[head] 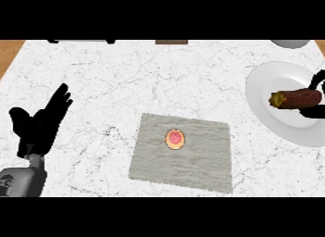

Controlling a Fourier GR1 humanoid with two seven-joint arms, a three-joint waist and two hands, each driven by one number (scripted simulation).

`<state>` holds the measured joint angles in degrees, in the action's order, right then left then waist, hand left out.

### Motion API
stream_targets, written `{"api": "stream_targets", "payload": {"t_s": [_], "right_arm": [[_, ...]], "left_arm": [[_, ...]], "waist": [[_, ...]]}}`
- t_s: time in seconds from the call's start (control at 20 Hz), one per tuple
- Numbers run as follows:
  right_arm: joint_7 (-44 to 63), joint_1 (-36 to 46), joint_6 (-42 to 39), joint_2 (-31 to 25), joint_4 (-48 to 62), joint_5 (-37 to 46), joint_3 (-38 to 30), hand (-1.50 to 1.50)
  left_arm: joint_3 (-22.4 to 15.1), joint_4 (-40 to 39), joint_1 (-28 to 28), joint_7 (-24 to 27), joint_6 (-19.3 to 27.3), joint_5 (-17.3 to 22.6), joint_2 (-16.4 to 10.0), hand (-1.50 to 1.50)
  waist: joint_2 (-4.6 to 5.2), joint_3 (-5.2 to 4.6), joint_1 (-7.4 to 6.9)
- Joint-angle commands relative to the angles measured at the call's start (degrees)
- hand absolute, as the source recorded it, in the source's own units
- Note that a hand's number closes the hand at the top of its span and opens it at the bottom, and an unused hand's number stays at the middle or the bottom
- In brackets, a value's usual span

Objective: Pick the sweet potato from the placemat and place it in the plate

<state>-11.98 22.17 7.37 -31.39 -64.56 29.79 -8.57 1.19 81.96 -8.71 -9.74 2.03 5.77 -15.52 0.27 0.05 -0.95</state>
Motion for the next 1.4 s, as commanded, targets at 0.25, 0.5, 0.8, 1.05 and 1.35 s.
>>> {"api": "stream_targets", "payload": {"t_s": [0.25,0.5,0.8,1.05,1.35], "right_arm": [[-11.3,8.9,-11.2,-4.5,26.6,-2.1,-2.2,-1.5],[-24.4,13.7,-6.8,-3.6,35.0,-1.3,-3.6,-1.5],[-33.9,14.9,-12.6,-0.3,29.1,-11.3,-9.1,-1.5],[-23.2,15.5,-25.8,-1.9,23.6,-19.9,-12.9,-1.5],[-15.9,15.0,-42.2,-6.7,32.3,-26.4,-15.8,-1.5]], "left_arm": [[0.6,-2.2,-0.1,2.2,-1.7,-0.1,0.2,0.0],[1.0,-2.2,-3.2,-0.4,-0.1,-1.6,0.2,0.0],[-0.4,-0.7,-1.5,-0.8,1.0,-2.1,2.3,0.0],[1.4,-0.1,0.8,-0.7,-0.3,-1.3,0.6,0.0],[1.0,-1.3,0.2,1.5,-0.6,-1.6,1.8,0.0]], "waist": [[0.23,0.05,-0.61],[0.27,0.09,-0.58],[-0.15,0.09,0.17],[-0.82,-0.12,1.57],[-0.22,-0.05,0.86]]}}
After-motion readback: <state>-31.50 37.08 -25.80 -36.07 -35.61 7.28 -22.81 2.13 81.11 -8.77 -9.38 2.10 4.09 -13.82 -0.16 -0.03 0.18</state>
